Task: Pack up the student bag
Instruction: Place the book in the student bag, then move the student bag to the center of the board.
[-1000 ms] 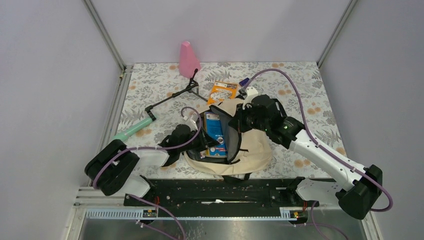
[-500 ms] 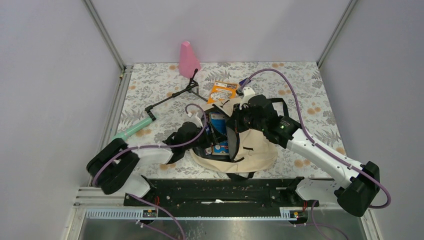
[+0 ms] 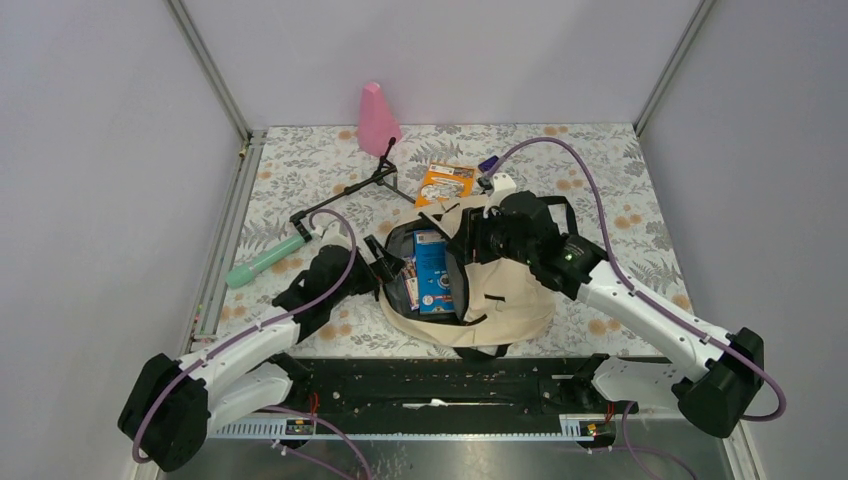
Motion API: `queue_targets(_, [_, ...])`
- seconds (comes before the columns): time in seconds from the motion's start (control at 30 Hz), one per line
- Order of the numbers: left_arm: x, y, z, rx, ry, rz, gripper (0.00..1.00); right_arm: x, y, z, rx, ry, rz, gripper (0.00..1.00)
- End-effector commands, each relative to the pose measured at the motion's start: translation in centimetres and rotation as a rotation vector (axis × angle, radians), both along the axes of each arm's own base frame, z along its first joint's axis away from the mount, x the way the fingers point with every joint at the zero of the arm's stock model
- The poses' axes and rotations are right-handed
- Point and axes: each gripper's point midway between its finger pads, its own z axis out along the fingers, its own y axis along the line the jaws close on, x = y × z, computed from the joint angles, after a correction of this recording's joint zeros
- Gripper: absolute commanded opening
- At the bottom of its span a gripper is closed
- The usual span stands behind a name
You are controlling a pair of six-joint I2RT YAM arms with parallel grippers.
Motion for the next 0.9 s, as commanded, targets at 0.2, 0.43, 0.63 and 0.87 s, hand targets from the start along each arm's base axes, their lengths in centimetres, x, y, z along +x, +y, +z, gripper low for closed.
queue_targets(0.2, [-0.7,4.4,-6.2,0.192,0.138,0.078,0.98,3.1,-5.6,-1.6,-0.141,-0.041,-0.263,0.52])
queue_targets(0.43, [0.0,3.7,-7.8,0.200,0.168,0.061,0.70,3.7,-10.4,-7.3,-0.269,0.066,-0.417,0.32])
queue_targets(0.63, [0.6,2.3,-8.3,0.149,0.168,0.026,0.40,2.9,-12.6,-12.6,-0.358,0.190,-0.458,0.25])
queue_targets(0.87, [-0.6,2.0,-8.9,0.116,0.198,0.001,0.00,1.9,-14.0,-14.0,-0.417,0.220,-0.483,0.24])
